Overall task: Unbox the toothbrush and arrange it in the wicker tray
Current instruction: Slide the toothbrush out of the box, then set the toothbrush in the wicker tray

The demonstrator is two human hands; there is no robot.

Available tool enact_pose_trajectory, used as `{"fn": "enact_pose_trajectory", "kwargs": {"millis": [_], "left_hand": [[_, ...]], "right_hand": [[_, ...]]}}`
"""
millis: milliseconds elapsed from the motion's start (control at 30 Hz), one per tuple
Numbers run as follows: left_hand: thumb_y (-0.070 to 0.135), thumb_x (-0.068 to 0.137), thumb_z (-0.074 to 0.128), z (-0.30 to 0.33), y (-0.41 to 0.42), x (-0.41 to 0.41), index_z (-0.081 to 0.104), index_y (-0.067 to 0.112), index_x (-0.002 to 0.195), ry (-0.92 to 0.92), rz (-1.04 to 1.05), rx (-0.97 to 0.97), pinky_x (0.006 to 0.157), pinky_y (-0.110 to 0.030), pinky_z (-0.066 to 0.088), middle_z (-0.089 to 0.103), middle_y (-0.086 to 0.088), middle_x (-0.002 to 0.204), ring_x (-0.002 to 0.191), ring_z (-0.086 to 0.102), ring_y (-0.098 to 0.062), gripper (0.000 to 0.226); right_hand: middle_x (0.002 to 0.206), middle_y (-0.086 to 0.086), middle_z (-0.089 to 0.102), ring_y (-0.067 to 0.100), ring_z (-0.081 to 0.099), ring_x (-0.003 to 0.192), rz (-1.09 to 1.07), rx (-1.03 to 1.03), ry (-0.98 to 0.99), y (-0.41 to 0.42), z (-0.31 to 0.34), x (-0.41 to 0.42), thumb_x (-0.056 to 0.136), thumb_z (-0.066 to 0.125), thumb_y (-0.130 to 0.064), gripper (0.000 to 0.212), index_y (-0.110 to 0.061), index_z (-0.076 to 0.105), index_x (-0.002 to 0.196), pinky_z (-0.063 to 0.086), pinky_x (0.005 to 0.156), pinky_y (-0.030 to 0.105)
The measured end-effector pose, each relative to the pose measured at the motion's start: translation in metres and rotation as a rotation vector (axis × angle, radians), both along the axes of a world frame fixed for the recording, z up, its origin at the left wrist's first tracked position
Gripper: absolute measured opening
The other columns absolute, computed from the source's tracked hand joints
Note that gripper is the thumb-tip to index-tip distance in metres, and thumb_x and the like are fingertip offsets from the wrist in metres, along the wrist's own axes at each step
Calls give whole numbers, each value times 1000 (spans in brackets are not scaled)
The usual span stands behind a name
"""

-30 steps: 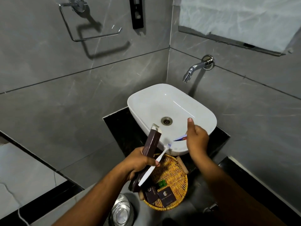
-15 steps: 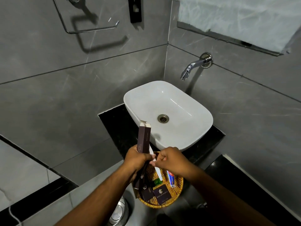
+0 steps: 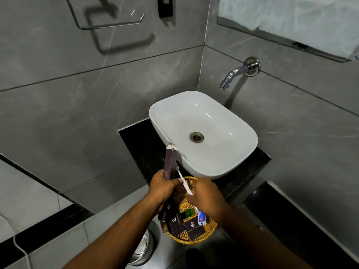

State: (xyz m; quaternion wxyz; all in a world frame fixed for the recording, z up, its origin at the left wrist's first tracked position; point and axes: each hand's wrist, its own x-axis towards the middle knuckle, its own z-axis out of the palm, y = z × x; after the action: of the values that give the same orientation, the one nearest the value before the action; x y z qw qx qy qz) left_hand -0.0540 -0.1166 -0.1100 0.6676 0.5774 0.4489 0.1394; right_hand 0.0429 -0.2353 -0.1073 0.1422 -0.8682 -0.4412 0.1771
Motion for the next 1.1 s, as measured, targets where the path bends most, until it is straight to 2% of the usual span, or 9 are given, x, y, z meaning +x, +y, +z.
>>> {"fn": "enact_pose_trajectory", "kwargs": {"millis": [67, 167, 233, 400, 500, 667, 733, 933, 1100], "left_hand": [[5, 77, 74, -4, 7, -7, 66, 12, 104, -5, 30, -32, 63, -35, 57, 72, -14, 88, 73, 70, -24, 29], [7, 79, 73, -8, 16, -23, 62, 7, 104, 23, 54, -54, 49, -25, 52, 68, -12, 72, 55, 65, -16, 27], [5, 79, 72, -11, 21, -32, 62, 5, 102, 33, 74, -61, 45, -24, 50, 67, -13, 70, 51, 63, -15, 26], [5, 80, 71, -14, 29, -47, 64, 8, 99, 34, 109, -61, 41, -24, 47, 71, -11, 72, 53, 64, -17, 20], [6, 81, 70, -16, 33, -52, 63, 9, 99, 24, 103, -61, 43, -26, 47, 73, -13, 75, 63, 66, -26, 19], [8, 82, 69, -15, 35, -54, 64, 13, 95, 13, 96, -55, 48, -28, 48, 73, -8, 71, 63, 66, -24, 15], [7, 82, 68, -14, 34, -54, 64, 14, 92, -2, 108, -57, 48, -27, 47, 72, -9, 72, 63, 65, -24, 13], [7, 83, 68, -15, 40, -61, 63, 15, 93, -23, 143, -79, 48, -27, 48, 75, -7, 80, 61, 65, -20, 14], [21, 85, 69, -24, 51, -75, 61, 16, 96, -1, 188, -84, 53, -29, 49, 73, -13, 92, 63, 67, -19, 15]], "right_hand": [[86, 12, 70, 30, 65, 85, 21, -103, -60, -2, -8, 1, 81, 64, -26, 31, -14, 45, 60, 48, 76, 32], [96, 11, 69, 29, 64, 95, 66, -226, -93, -1, -22, 3, 83, 61, -20, 43, -21, 29, 55, 47, 94, 36], [100, 8, 68, 27, 63, 100, 77, -280, -65, 2, -29, 6, 84, 62, -20, 34, -20, 38, 60, 45, 100, 37], [110, 9, 66, 25, 60, 106, 127, -343, -4, 11, -36, 20, 85, 62, -17, 6, -13, 57, 83, 44, 93, 33], [115, 9, 65, 25, 58, 112, 207, -411, -28, 16, -35, 24, 85, 65, -20, 23, -8, 61, 104, 43, 97, 35], [106, 12, 70, 29, 67, 98, 318, -384, -295, 25, -24, 18, 88, 60, -10, 14, -6, 66, 100, 55, 82, 37], [106, 14, 69, 31, 67, 96, 366, -417, -319, 29, -25, 16, 89, 57, -6, 15, -5, 65, 101, 56, 79, 38], [117, 12, 66, 27, 61, 110, 366, -444, -36, 30, -38, 28, 83, 72, -21, 34, -4, 63, 111, 49, 93, 33], [109, 6, 69, 23, 64, 105, 88, -299, 179, 23, -48, 23, 85, 70, -15, 19, -10, 64, 102, 39, 80, 20]]}}
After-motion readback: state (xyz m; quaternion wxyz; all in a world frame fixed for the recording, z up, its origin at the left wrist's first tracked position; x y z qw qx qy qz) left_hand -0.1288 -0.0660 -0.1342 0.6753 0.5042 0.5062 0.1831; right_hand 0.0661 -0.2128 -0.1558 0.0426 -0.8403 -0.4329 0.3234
